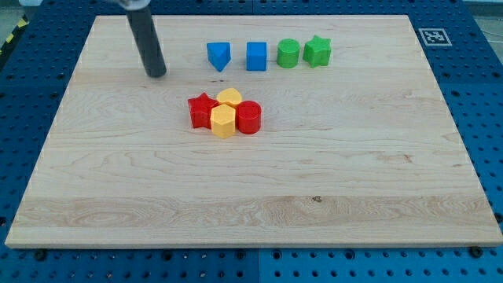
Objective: Move the triangle to the top of the red star
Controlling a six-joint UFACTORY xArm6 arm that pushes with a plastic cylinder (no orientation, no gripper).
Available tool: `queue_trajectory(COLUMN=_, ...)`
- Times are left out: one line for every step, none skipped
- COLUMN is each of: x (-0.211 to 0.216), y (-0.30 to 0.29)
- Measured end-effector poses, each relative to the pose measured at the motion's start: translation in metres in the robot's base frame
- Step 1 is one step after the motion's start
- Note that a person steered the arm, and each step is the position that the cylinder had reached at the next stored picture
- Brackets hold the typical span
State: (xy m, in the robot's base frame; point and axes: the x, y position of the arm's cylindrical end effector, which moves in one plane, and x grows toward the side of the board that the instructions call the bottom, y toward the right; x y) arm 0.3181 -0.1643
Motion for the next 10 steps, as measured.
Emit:
queue_trajectory(x=-0.039, y=0.025)
queue_trajectory(x=-0.057, y=0.073)
queue_trajectory(x=-0.074, y=0.091)
queue_trajectory(x=-0.055, y=0.104)
queue_trajectory(x=-0.036, y=0.115)
queue_trajectory(x=-0.020, y=0.123)
queue_trajectory(x=-0.011, y=0.123)
queue_trajectory(x=-0.008, y=0.118)
queue_trajectory(x=-0.008, y=0.100)
queue_trajectory(x=-0.008, y=0.071)
